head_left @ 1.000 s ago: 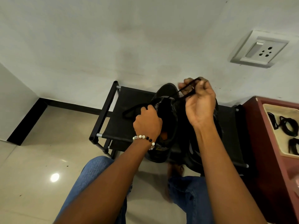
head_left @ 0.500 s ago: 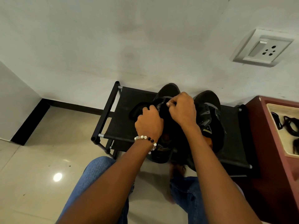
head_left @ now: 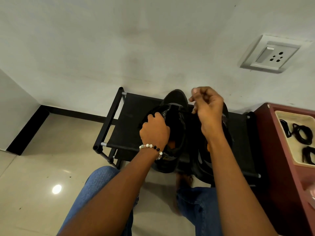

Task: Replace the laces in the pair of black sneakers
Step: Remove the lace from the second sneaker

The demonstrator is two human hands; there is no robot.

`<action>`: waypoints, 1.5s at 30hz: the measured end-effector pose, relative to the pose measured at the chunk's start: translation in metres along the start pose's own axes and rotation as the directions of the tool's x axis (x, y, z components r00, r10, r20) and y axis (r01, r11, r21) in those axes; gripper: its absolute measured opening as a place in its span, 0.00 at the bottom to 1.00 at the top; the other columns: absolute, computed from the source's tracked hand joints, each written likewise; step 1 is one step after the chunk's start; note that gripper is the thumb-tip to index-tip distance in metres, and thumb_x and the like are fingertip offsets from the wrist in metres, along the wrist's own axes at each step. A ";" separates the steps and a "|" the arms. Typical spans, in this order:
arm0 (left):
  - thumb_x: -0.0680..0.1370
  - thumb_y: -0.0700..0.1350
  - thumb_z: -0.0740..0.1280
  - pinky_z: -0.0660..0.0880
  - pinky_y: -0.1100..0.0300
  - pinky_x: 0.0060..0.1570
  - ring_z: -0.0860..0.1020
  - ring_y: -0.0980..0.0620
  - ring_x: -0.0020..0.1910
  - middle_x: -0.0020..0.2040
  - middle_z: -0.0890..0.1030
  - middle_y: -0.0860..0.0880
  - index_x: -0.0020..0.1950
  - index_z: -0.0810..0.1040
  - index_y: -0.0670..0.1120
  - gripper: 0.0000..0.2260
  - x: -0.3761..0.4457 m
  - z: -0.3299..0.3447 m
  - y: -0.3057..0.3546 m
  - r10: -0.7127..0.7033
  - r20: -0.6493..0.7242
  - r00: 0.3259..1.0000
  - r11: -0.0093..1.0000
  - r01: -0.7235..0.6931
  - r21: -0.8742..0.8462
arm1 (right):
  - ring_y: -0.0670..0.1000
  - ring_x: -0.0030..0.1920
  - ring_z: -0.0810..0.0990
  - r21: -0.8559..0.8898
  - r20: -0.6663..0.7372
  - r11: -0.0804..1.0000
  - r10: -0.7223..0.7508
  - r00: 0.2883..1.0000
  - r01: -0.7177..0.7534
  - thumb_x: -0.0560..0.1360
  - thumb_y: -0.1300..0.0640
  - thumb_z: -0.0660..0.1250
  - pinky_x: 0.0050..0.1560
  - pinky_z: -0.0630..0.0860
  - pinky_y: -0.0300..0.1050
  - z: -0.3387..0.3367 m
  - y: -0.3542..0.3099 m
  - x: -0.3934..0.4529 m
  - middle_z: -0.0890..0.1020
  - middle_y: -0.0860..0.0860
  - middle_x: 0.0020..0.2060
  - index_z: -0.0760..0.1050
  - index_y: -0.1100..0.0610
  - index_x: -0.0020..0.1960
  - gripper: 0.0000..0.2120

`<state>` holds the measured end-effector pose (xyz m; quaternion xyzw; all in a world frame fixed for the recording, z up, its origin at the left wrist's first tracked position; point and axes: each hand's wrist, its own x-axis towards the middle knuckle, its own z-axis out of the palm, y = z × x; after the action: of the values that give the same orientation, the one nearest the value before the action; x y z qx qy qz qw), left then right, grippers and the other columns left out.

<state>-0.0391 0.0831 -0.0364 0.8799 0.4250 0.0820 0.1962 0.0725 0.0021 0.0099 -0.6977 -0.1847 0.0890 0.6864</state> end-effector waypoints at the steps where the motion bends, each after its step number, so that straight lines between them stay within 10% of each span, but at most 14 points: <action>1: 0.79 0.45 0.61 0.70 0.55 0.37 0.79 0.40 0.47 0.54 0.76 0.43 0.56 0.72 0.43 0.09 0.000 0.000 0.000 0.000 -0.001 1.000 1.000 0.000 0.001 | 0.48 0.37 0.78 -0.231 0.047 0.971 -0.057 0.997 0.066 0.77 0.56 0.69 0.40 0.78 0.49 0.003 0.007 0.000 0.83 0.54 0.41 0.80 0.57 0.49 0.04; 7: 0.80 0.48 0.61 0.69 0.56 0.38 0.79 0.41 0.49 0.55 0.76 0.43 0.59 0.72 0.44 0.11 0.001 0.003 -0.001 0.003 -0.002 1.000 1.000 -0.003 0.008 | 0.57 0.59 0.73 -0.813 0.357 0.492 0.001 0.934 0.310 0.78 0.58 0.66 0.56 0.73 0.46 0.028 0.031 -0.005 0.74 0.58 0.59 0.80 0.61 0.59 0.13; 12: 0.80 0.47 0.61 0.70 0.55 0.38 0.79 0.40 0.49 0.56 0.76 0.43 0.59 0.72 0.44 0.11 0.002 0.003 -0.001 -0.001 0.006 1.000 1.000 0.001 0.008 | 0.59 0.53 0.78 -0.766 0.255 0.605 -0.023 0.967 0.216 0.75 0.64 0.65 0.49 0.79 0.53 0.033 0.035 -0.003 0.80 0.59 0.48 0.83 0.63 0.47 0.08; 16: 0.79 0.46 0.61 0.71 0.54 0.39 0.79 0.39 0.50 0.56 0.76 0.43 0.58 0.72 0.43 0.10 0.001 0.001 -0.001 -0.005 0.007 1.000 1.000 0.005 0.014 | 0.55 0.54 0.81 -0.102 0.105 0.963 0.260 0.960 -0.250 0.78 0.62 0.62 0.62 0.75 0.57 0.022 0.019 -0.002 0.84 0.55 0.48 0.80 0.60 0.49 0.07; 19: 0.79 0.46 0.62 0.72 0.54 0.39 0.79 0.40 0.50 0.56 0.76 0.43 0.58 0.72 0.43 0.10 0.000 0.000 0.001 -0.004 0.008 1.000 1.000 0.004 0.027 | 0.58 0.58 0.80 0.461 0.167 0.835 0.249 0.954 -0.299 0.81 0.65 0.57 0.67 0.72 0.57 0.001 -0.002 -0.001 0.84 0.58 0.47 0.75 0.60 0.48 0.09; 22: 0.78 0.46 0.63 0.75 0.53 0.40 0.79 0.40 0.49 0.56 0.76 0.43 0.58 0.72 0.43 0.11 0.000 -0.001 0.001 -0.003 0.016 1.000 1.000 0.003 0.021 | 0.55 0.42 0.81 0.637 0.167 0.721 0.218 0.962 -0.274 0.82 0.66 0.56 0.53 0.77 0.49 -0.003 -0.007 -0.002 0.80 0.56 0.37 0.73 0.60 0.46 0.09; 26: 0.79 0.46 0.62 0.72 0.55 0.38 0.79 0.40 0.49 0.56 0.76 0.43 0.59 0.72 0.43 0.11 0.000 0.000 0.001 0.003 0.012 1.000 1.000 -0.003 0.023 | 0.50 0.40 0.80 -0.163 0.059 0.987 0.006 0.998 0.004 0.79 0.57 0.65 0.49 0.79 0.51 0.006 0.009 0.000 0.81 0.50 0.38 0.77 0.55 0.48 0.03; 29: 0.79 0.46 0.61 0.70 0.55 0.37 0.79 0.40 0.49 0.56 0.76 0.43 0.59 0.73 0.44 0.11 0.001 0.000 0.001 0.002 0.001 1.000 1.000 -0.002 0.013 | 0.53 0.58 0.77 -0.704 0.256 0.682 -0.016 0.967 0.198 0.77 0.50 0.68 0.61 0.71 0.58 0.020 0.018 -0.001 0.80 0.52 0.55 0.79 0.53 0.59 0.13; 32: 0.80 0.47 0.60 0.69 0.56 0.36 0.79 0.40 0.49 0.56 0.76 0.43 0.60 0.73 0.44 0.11 0.001 0.001 0.000 0.005 -0.003 1.000 1.000 -0.005 0.024 | 0.56 0.66 0.69 -0.882 0.316 0.407 0.131 0.940 0.239 0.78 0.52 0.66 0.64 0.62 0.60 0.035 0.017 -0.005 0.73 0.53 0.64 0.75 0.49 0.67 0.17; 37: 0.80 0.47 0.61 0.69 0.56 0.36 0.79 0.42 0.47 0.55 0.76 0.44 0.59 0.73 0.44 0.10 0.002 0.001 -0.001 -0.002 -0.004 1.000 1.000 0.002 0.020 | 0.56 0.63 0.69 -0.925 0.267 0.302 0.082 0.960 0.231 0.77 0.56 0.66 0.62 0.64 0.57 0.043 0.017 -0.009 0.74 0.53 0.62 0.80 0.54 0.59 0.11; 41: 0.80 0.46 0.61 0.69 0.56 0.36 0.79 0.41 0.47 0.54 0.76 0.44 0.57 0.73 0.44 0.09 0.001 0.000 0.000 -0.012 -0.009 1.000 1.000 0.012 -0.001 | 0.54 0.59 0.73 -0.828 0.178 0.550 0.084 0.980 0.104 0.76 0.55 0.68 0.59 0.67 0.55 0.036 0.024 -0.006 0.78 0.51 0.56 0.82 0.56 0.52 0.08; 43: 0.79 0.46 0.61 0.69 0.55 0.36 0.79 0.41 0.48 0.54 0.76 0.44 0.57 0.73 0.44 0.09 0.001 0.000 0.000 -0.014 -0.009 1.000 1.000 0.014 0.003 | 0.54 0.54 0.79 -0.469 0.051 0.875 0.162 0.986 -0.119 0.75 0.59 0.70 0.58 0.75 0.57 0.028 0.024 -0.003 0.81 0.52 0.50 0.82 0.60 0.50 0.07; 45: 0.79 0.46 0.62 0.70 0.55 0.36 0.79 0.41 0.48 0.55 0.76 0.44 0.57 0.73 0.44 0.10 0.000 0.000 0.001 -0.014 -0.008 1.000 1.000 0.014 0.010 | 0.53 0.51 0.83 0.061 0.018 0.943 0.326 0.945 -0.326 0.76 0.65 0.67 0.56 0.80 0.50 0.021 0.016 -0.004 0.84 0.54 0.46 0.82 0.62 0.49 0.05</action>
<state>-0.0380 0.0824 -0.0357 0.8775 0.4323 0.0819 0.1909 0.0632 0.0197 -0.0069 -0.6963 -0.0665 0.2095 0.6832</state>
